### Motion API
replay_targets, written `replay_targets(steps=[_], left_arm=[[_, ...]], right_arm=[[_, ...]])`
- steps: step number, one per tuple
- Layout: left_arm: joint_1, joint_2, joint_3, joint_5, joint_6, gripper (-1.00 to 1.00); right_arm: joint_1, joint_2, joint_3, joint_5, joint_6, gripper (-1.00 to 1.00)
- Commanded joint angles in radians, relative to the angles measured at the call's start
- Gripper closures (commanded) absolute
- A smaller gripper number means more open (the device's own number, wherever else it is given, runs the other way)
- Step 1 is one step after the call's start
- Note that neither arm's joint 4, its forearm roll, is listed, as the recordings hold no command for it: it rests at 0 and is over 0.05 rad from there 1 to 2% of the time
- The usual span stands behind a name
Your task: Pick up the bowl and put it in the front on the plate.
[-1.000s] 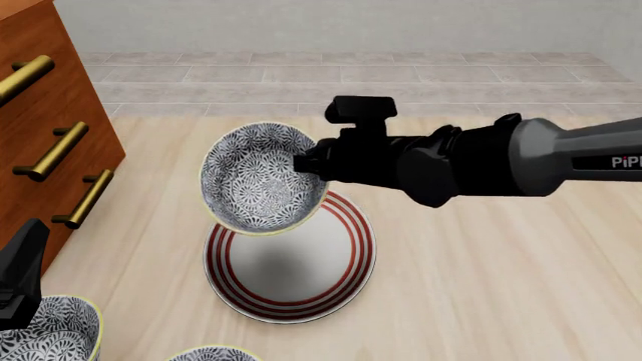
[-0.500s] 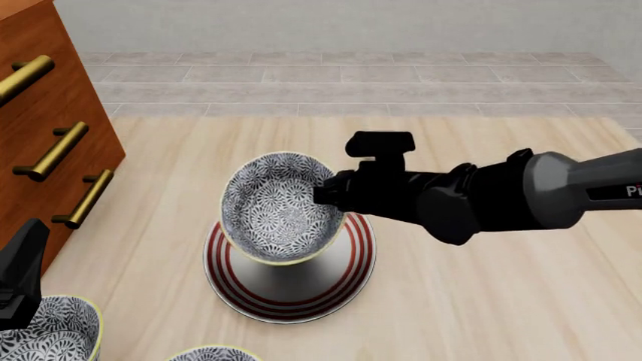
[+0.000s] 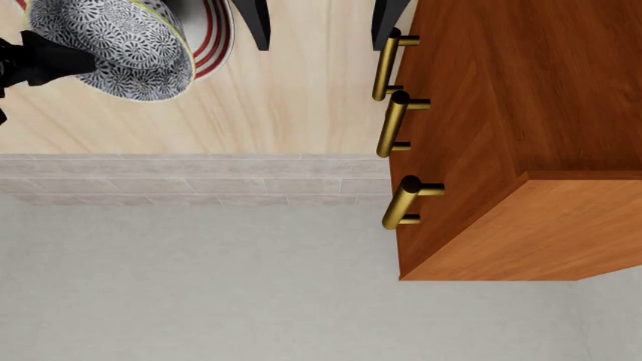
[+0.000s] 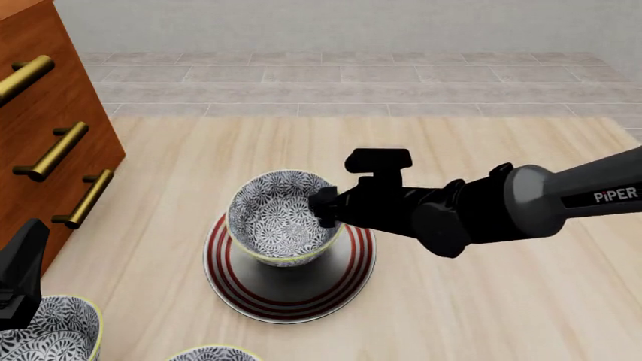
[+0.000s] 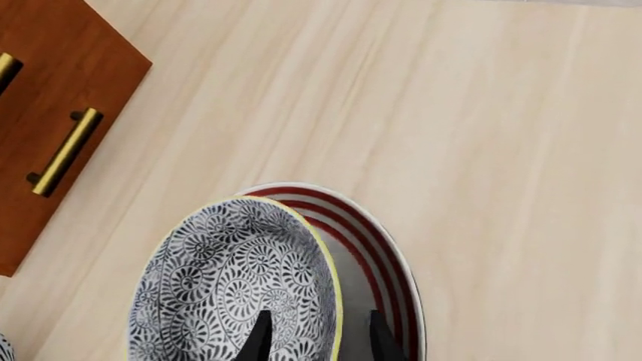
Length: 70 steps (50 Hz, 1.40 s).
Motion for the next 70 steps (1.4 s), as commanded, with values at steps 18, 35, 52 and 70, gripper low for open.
replay_targets(steps=[18, 35, 52, 70], left_arm=[[0.0, 0.0, 0.0, 0.0, 0.0, -1.0], [0.0, 0.0, 0.0, 0.0, 0.0, -1.0], [0.0, 0.0, 0.0, 0.0, 0.0, -1.0], [0.0, 0.0, 0.0, 0.0, 0.0, -1.0]], right_arm=[[-0.017, -0.041, -0.036, 0.05, -0.016, -1.0], [-0.047, -0.145, -0.088, 0.146, -0.063, -1.0], [-0.071, -0.302, -0.11, 0.208, -0.069, -1.0], [-0.09, -0.408, -0.081, 0.198, -0.062, -1.0]])
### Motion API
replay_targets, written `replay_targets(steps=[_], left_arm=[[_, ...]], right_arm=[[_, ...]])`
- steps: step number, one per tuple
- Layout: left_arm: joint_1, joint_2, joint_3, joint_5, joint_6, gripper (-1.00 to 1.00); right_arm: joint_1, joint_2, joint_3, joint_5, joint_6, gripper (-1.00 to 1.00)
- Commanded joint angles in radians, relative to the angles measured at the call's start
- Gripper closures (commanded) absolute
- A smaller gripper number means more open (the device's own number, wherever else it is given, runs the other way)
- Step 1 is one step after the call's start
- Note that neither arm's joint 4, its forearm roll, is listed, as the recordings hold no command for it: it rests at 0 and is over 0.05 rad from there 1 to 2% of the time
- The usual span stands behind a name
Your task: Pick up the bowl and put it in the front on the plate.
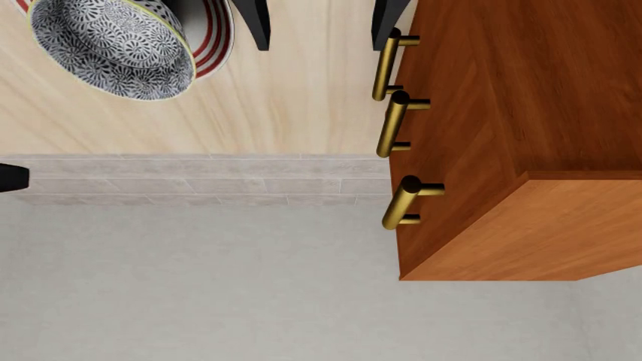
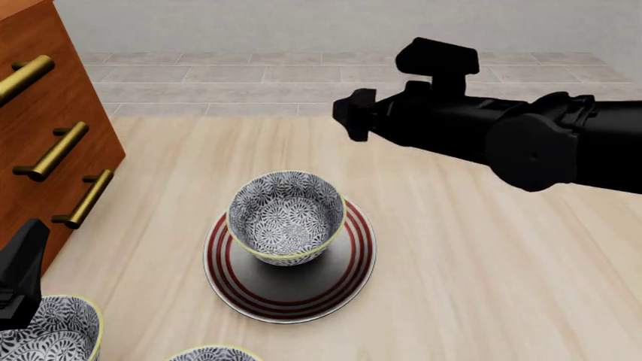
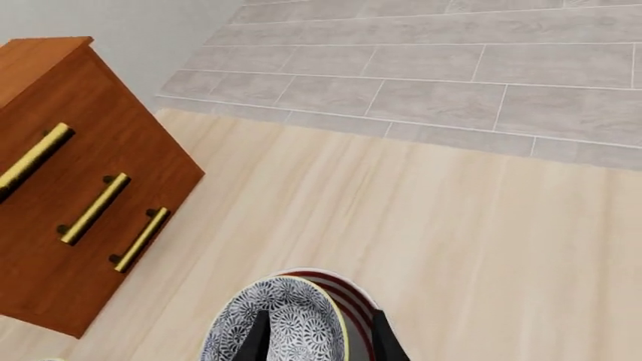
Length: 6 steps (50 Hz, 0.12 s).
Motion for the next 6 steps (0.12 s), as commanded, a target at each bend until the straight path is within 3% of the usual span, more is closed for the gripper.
replay_targets(steps=[1, 6], left_arm=[[0.0, 0.0, 0.0, 0.0, 0.0, -1.0], [0.0, 0.0, 0.0, 0.0, 0.0, -1.0]], right_arm=[[-0.014, -0.067, 0.013, 0.0, 0.003, -1.0], [-0.026, -0.091, 0.025, -0.014, 0.014, -1.0]])
